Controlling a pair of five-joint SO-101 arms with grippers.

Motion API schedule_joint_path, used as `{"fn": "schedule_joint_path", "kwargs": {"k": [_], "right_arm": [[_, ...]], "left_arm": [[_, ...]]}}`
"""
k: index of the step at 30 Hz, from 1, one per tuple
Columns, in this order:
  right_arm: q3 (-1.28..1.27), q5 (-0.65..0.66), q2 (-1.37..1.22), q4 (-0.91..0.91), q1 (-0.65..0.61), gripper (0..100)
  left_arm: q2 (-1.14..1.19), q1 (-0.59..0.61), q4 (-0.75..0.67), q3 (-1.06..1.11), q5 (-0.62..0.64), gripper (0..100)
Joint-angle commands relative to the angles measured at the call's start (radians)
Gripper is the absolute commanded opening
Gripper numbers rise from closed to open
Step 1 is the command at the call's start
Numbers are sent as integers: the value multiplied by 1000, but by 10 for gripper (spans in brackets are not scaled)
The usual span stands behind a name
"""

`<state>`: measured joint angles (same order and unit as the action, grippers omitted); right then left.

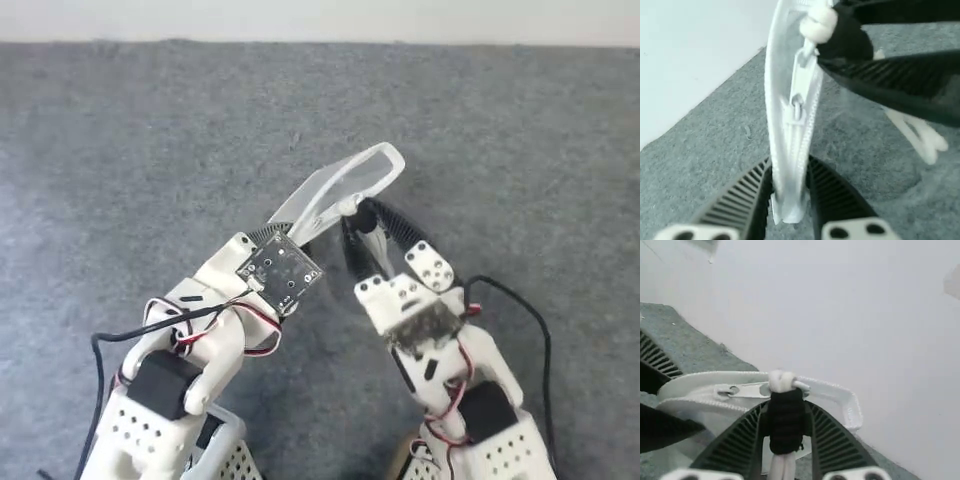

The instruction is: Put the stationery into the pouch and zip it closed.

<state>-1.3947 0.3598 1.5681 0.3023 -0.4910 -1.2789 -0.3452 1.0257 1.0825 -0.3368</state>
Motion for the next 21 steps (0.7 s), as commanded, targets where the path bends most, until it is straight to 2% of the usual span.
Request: {"fn": "schedule_joint_path", "kwargs": {"k": [1,5,21], "right_arm": [[115,-51,-119,-53,88,6],[157,-81,-197,-54,114,6],[164,-114,-213,-139,239,6]], "left_arm": [[2,37,-3,48,17,6],[2,37,-3,50,17,6],[2,37,-5,59,15,6]]}}
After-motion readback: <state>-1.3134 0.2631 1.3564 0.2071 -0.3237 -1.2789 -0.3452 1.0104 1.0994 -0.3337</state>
